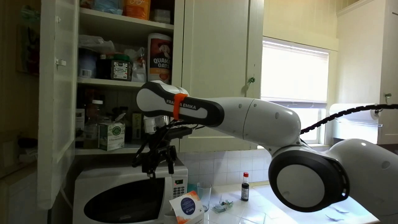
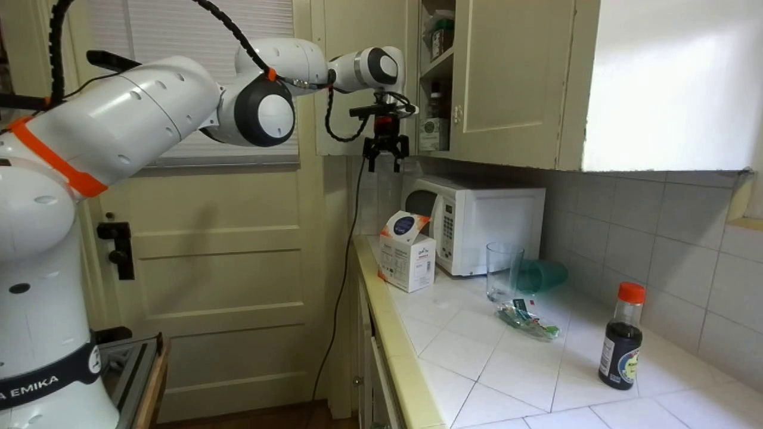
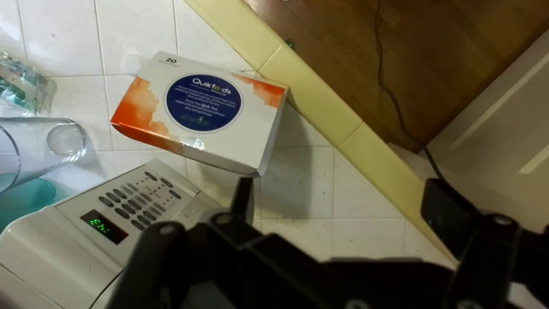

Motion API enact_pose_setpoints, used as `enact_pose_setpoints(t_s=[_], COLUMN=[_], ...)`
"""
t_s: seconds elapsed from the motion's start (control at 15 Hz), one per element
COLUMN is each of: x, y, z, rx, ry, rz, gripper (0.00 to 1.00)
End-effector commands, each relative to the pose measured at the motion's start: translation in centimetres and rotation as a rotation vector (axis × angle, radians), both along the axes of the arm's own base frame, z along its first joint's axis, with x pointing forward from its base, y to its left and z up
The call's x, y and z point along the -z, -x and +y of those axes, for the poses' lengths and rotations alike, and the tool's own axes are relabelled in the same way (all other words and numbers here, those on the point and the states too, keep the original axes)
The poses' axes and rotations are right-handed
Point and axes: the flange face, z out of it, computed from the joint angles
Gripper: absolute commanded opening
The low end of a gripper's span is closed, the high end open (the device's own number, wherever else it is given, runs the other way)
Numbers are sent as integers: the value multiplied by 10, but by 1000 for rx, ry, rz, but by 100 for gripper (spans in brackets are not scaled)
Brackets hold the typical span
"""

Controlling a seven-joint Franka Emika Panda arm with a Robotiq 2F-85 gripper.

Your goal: Close the right cabinet door then remove the white box from the left cabinet and place it on the counter.

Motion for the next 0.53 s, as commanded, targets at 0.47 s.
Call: enact_pose_setpoints(t_s=[0.47], x=[1], y=[2], z=[-16], rx=[-32], ry=[34], rz=[51], gripper=[100])
